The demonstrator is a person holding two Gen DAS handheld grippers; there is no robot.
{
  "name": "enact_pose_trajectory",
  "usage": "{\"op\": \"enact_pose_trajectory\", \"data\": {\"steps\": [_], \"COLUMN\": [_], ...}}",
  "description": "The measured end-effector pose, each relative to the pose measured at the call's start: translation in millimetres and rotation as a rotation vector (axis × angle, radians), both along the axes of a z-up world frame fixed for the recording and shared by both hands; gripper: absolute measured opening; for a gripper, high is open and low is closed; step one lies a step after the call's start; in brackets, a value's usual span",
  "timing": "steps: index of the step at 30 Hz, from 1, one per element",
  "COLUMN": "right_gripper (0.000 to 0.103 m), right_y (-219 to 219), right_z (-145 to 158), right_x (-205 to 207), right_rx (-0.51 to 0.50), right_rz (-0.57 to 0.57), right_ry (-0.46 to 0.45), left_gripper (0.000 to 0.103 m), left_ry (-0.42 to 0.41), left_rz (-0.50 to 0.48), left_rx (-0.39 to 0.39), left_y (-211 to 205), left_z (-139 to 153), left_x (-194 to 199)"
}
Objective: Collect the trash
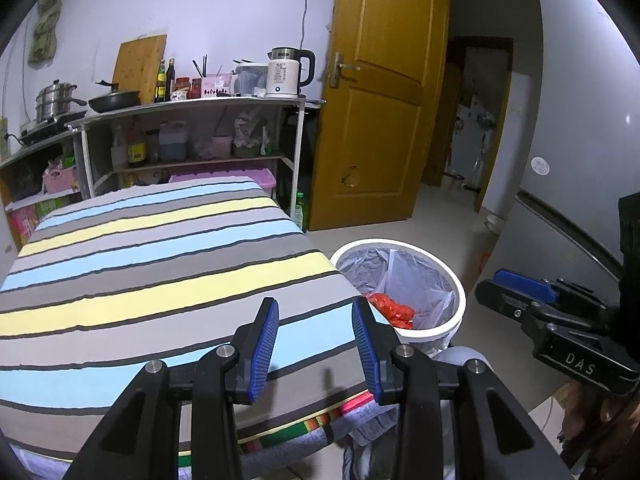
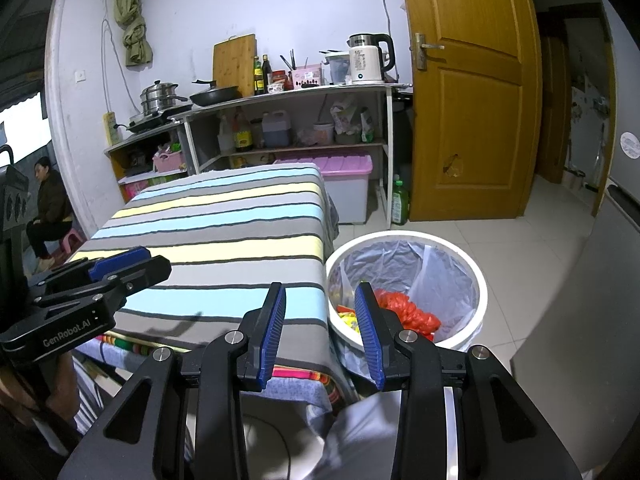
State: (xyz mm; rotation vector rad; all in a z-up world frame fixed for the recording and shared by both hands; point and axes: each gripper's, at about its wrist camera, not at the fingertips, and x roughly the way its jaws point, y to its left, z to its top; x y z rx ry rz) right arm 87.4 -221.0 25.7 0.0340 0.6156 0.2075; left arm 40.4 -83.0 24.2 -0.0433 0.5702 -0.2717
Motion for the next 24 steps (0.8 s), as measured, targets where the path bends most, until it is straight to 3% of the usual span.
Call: {"op": "enact_pose_trajectory", "data": {"steps": [24], "right_gripper": [0.037], "right_y": [4.4], "right_z": [-2.9], "right_x": [0.1], "right_rx": [-0.005], "right_rz": [0.008], "right_ry": [-0.003], "left_gripper": [0.038], "left_ry": [-0.001], "left_rz": [-0.006], "left_rx": [0.016], "left_y": [-1.4], "left_z": [-2.3], "left_x": [1.6]}}
